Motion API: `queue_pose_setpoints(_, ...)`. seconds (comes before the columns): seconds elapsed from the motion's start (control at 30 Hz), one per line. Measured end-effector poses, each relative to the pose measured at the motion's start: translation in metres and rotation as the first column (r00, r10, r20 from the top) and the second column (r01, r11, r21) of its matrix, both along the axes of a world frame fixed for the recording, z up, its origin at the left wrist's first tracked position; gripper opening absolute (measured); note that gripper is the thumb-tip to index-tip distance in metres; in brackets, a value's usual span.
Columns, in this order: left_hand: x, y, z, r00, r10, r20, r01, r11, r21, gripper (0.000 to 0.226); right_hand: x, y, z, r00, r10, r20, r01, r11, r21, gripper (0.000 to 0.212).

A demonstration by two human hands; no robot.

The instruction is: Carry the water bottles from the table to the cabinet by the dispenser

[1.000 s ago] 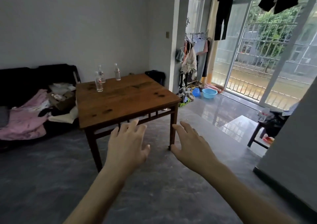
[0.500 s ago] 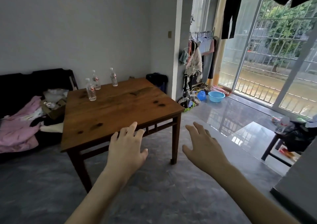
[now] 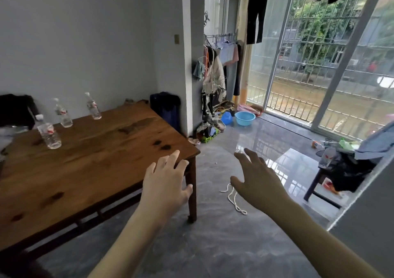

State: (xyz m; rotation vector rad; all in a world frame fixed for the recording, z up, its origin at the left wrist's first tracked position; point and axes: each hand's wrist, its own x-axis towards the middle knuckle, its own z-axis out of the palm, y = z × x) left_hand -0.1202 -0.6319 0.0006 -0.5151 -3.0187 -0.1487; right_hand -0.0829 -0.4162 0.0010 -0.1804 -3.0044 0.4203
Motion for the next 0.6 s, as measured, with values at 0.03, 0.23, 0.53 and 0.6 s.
queue_pose_setpoints(0.03,-0.014,0.01,-0.002,1.0,-0.018,0.002,0.018,1.0,0.001,0.067,-0.012,0.01,-0.002,1.0,-0.015,0.003,0.015,1.0,-0.007,0.065)
queue_pose_setpoints(0.23,-0.116,0.067,-0.015,0.996,-0.089,0.028,0.089,0.996,0.0,0.068,-0.092,0.064,-0.013,0.993,-0.112,0.034,0.111,0.994,0.007,0.062)
queue_pose_setpoints(0.53,-0.283,0.15,-0.013,0.982,-0.187,-0.013,0.187,0.982,0.014,0.068,-0.237,0.134,-0.008,0.98,-0.201,0.019,0.198,0.975,0.104,0.062)
queue_pose_setpoints(0.6,-0.312,0.168,-0.013,0.978,-0.207,0.007,0.207,0.978,0.01,0.069,-0.264,0.152,-0.008,0.974,-0.228,0.012,0.226,0.97,0.095,0.063)
